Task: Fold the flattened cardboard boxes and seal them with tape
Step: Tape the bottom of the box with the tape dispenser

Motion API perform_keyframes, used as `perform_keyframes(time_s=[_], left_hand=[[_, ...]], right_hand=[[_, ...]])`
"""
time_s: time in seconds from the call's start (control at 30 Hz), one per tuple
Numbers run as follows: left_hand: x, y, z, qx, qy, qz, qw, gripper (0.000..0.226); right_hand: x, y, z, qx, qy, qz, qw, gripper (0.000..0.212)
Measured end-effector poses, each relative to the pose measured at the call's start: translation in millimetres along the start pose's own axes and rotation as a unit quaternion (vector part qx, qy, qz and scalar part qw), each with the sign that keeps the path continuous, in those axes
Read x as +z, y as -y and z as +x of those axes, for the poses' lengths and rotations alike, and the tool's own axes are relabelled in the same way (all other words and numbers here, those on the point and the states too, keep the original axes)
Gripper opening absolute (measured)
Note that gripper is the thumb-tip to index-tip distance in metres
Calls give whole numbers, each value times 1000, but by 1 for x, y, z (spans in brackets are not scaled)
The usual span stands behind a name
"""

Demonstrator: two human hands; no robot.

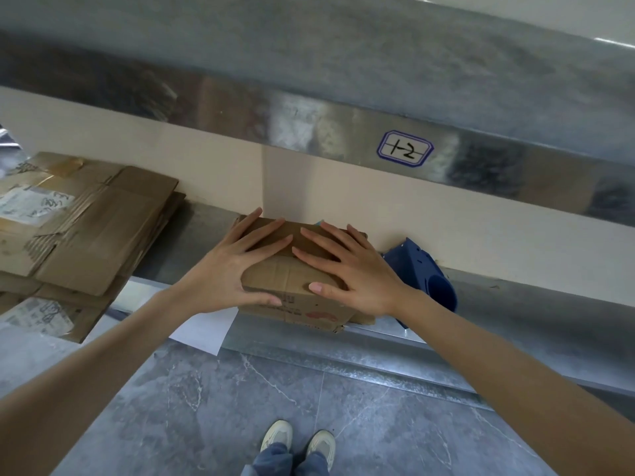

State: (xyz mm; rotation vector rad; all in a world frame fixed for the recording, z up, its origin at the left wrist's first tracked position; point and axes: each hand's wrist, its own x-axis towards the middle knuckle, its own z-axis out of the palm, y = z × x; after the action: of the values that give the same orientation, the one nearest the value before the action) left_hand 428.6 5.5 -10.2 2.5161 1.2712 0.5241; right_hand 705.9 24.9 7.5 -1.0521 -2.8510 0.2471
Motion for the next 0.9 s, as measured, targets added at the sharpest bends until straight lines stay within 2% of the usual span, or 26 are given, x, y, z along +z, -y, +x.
perform_keyframes(time_s=[0.1,0.23,0.47,0.63,0.7,0.77,0.83,0.9], left_hand=[[2,-6,2,-49,-49,-73,995,93],[6,-15,4,-108,-111,-133,979,88],[14,-17,4,-187,-160,-249,937,74],[14,-12,1,-173,-144,-240,944,77],[11,-9,-1,-157,-119,-205,959,88],[7,-3,0,-113,-99,-119,981,101],[4,3,1,-53,-76,-35,995,111],[3,8,0,-9,-51,8,999,114]], right_hand=[[6,3,-1,43,-76,85,993,57],[16,9,-2,119,-184,248,944,52],[28,14,2,167,-262,414,856,41],[29,21,0,191,-273,482,810,43],[26,20,-3,213,-244,463,825,47],[20,14,-7,211,-199,337,896,52],[13,7,-12,142,-149,159,966,60],[8,2,-15,55,-104,66,991,68]])
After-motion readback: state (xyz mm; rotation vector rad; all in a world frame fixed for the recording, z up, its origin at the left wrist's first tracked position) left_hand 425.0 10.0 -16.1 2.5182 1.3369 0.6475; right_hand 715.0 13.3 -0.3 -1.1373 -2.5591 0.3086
